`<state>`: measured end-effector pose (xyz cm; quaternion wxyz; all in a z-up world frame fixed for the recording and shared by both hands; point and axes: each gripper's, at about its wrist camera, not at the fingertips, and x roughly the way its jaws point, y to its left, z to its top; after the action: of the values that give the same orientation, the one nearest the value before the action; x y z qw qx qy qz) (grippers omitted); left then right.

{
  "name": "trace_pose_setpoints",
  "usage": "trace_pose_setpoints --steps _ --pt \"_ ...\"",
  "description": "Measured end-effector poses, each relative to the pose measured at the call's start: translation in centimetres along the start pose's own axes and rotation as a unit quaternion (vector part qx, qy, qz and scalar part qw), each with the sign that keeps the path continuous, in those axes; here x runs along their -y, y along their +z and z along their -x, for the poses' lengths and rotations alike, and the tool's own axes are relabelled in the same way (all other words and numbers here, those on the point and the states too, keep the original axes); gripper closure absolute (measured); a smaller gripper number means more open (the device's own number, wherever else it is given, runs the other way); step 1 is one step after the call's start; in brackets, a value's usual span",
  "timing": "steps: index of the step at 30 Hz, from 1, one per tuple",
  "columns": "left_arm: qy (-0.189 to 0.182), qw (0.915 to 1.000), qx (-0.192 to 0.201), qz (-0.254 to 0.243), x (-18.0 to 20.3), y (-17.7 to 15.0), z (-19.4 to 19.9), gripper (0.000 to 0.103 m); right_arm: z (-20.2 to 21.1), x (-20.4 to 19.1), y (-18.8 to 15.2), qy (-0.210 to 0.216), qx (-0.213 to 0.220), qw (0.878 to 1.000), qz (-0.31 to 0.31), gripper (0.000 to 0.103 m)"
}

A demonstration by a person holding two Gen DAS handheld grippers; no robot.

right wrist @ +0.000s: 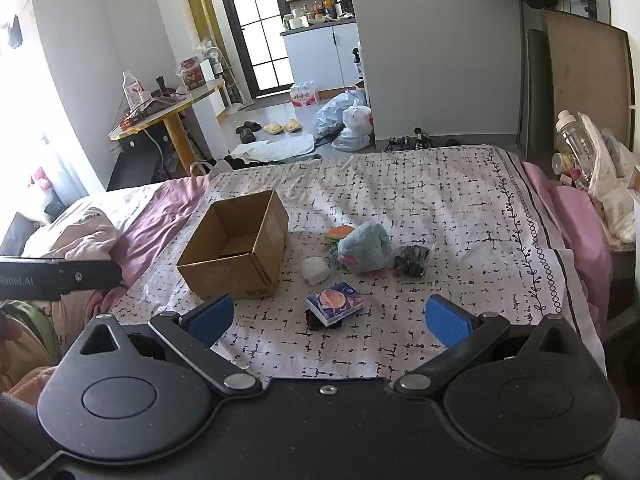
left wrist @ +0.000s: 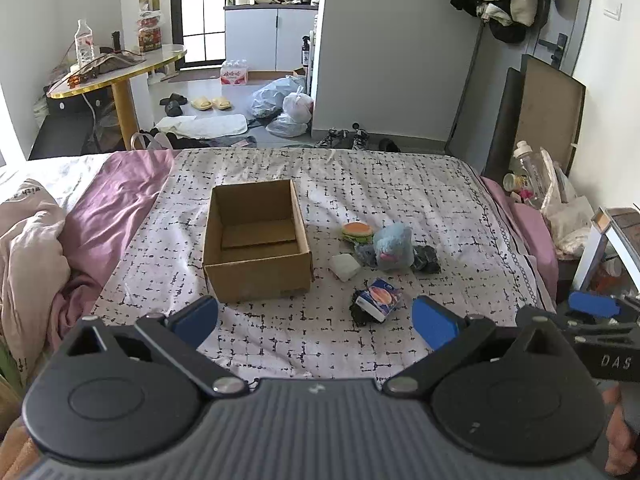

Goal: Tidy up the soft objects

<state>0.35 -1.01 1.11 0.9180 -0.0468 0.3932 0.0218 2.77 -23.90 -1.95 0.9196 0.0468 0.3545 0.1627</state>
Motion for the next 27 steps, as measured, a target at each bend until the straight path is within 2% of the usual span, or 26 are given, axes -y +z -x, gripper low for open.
trace_pose_setpoints --steps 10,14,27 --pt "0.003 0.9994 -0.029 0.021 -0.9 2.0 -1.9 0.000 -1.5 0.5 -0.1 -0.001 -0.002 1.000 -0.001 0.000" --pt "0.006 0.9997 -0.023 0.005 -0.5 2.4 -2.8 0.000 -2.3 1.0 0.0 -0.008 -0.004 1.000 0.001 0.000" --pt "-0.009 0.9978 -0.065 0.006 -0.3 2.4 -8.2 0.003 -5.9 4.0 -0.3 -0.010 -0.025 0.998 -0.049 0.000"
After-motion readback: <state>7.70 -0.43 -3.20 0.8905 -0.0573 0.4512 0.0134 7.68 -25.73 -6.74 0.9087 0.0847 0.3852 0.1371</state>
